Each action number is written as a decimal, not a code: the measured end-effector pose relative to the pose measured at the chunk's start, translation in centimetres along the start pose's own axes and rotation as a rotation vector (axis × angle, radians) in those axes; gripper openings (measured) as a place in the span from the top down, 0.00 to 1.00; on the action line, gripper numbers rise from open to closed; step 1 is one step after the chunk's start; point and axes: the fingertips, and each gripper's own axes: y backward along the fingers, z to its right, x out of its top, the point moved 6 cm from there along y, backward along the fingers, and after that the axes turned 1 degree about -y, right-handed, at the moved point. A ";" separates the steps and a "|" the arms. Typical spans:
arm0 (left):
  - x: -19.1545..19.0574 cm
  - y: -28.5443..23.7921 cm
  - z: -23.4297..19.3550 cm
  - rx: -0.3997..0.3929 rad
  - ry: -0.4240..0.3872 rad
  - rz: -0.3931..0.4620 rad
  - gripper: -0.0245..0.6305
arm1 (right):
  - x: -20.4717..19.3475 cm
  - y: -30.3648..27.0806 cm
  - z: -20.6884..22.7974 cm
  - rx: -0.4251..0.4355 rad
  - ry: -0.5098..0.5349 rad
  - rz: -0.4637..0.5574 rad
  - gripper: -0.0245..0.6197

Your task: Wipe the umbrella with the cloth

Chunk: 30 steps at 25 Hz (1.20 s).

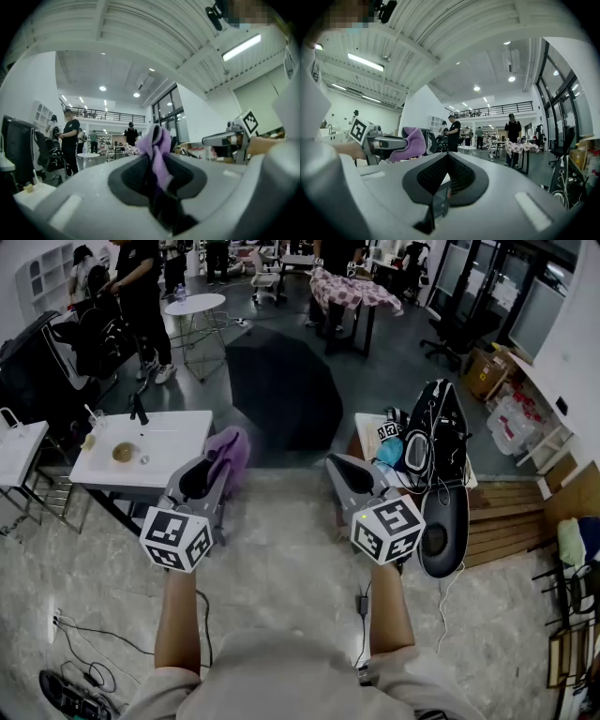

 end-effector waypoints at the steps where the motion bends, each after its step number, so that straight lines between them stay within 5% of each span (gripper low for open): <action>1: -0.1 -0.2 0.1 0.001 -0.001 -0.001 0.81 | -0.2 0.0 0.1 0.000 -0.001 -0.002 0.96; 16: -1.2 -2.3 3.2 -0.025 -0.029 -0.034 0.81 | -1.5 1.7 3.7 -0.093 0.040 0.002 0.96; 30: -2.3 -4.1 8.6 -0.013 -0.036 -0.066 0.81 | -2.7 5.0 7.2 -0.018 -0.014 -0.032 0.95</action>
